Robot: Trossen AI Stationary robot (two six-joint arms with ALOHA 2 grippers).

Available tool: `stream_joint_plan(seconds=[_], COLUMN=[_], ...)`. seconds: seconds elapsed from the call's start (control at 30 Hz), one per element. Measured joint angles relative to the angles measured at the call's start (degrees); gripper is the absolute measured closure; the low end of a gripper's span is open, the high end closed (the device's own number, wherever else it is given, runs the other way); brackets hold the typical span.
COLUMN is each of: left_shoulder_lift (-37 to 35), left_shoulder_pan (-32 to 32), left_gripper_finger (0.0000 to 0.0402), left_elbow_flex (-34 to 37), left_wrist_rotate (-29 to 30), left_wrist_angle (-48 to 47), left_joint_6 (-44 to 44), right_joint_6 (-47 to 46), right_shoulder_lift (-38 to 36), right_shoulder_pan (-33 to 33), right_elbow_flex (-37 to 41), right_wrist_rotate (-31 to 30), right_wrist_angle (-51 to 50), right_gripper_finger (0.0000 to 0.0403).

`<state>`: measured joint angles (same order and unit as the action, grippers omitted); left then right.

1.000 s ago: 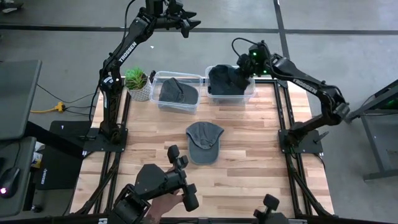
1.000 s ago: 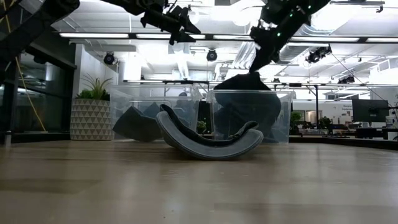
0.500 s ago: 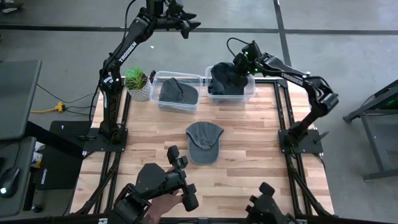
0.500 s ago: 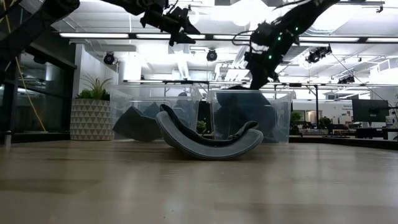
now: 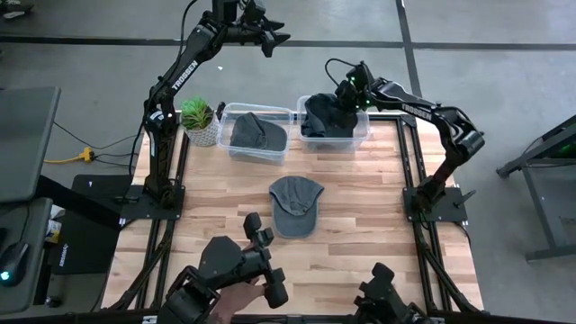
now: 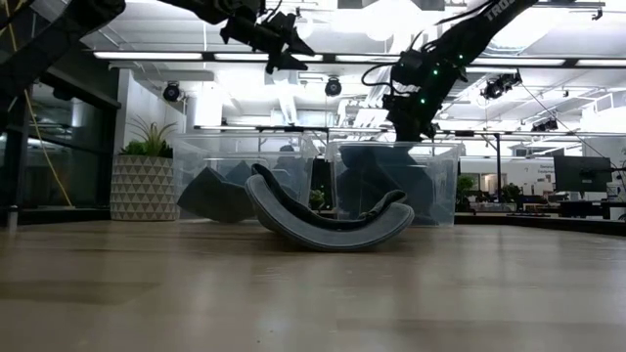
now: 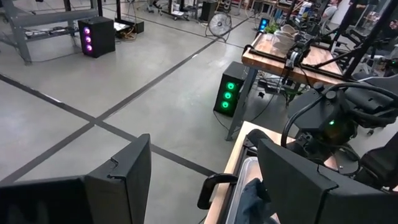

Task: Pick & Place hat
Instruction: Put the blue cap into the right transparent bin, then put the gray cap into the left transparent bin

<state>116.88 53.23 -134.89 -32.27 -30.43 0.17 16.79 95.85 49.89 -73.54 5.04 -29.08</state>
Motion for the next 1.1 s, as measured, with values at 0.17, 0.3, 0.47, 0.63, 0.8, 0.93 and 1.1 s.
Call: stream_joint_plan(seconds=[0.17,0.3,0.47,0.63,0.8,0.93,1.1], left_shoulder_lift=[0.0,0.0,0.0,0.0,0.0,0.0,0.0], left_shoulder_pan=[0.0,0.0,0.0,-0.1,-1.7,-4.5,-9.0], left_gripper_finger=[0.0163,0.0163,0.0163,0.0163,0.0163,0.0163,0.0163], left_elbow_flex=[0.0,0.0,0.0,0.0,0.0,0.0,0.0], left_wrist_rotate=[-0.4,-0.3,-0.3,-1.6,-1.7,0.4,7.2], left_wrist_angle=[0.3,0.3,0.3,-0.7,-5.3,-9.5,-15.3], left_joint_6=[-0.1,-0.4,-0.4,-0.7,0.4,2.0,0.7], right_joint_6=[0.7,1.2,1.5,1.7,2.7,1.5,-0.1], right_shoulder_lift=[-2.2,-4.9,-7.7,-11.3,-16.3,-20.1,-23.6], right_shoulder_pan=[0.0,0.0,0.0,0.0,0.4,2.7,7.3], right_elbow_flex=[0.1,0.1,0.1,0.1,0.1,0.1,0.1], right_wrist_rotate=[0.3,1.3,1.4,1.7,2.0,2.8,8.3], right_wrist_angle=[0.7,0.9,0.9,0.8,1.6,1.4,0.5], right_gripper_finger=[0.0403,0.0403,0.0403,0.0402,0.0380,0.0335,0.0273])
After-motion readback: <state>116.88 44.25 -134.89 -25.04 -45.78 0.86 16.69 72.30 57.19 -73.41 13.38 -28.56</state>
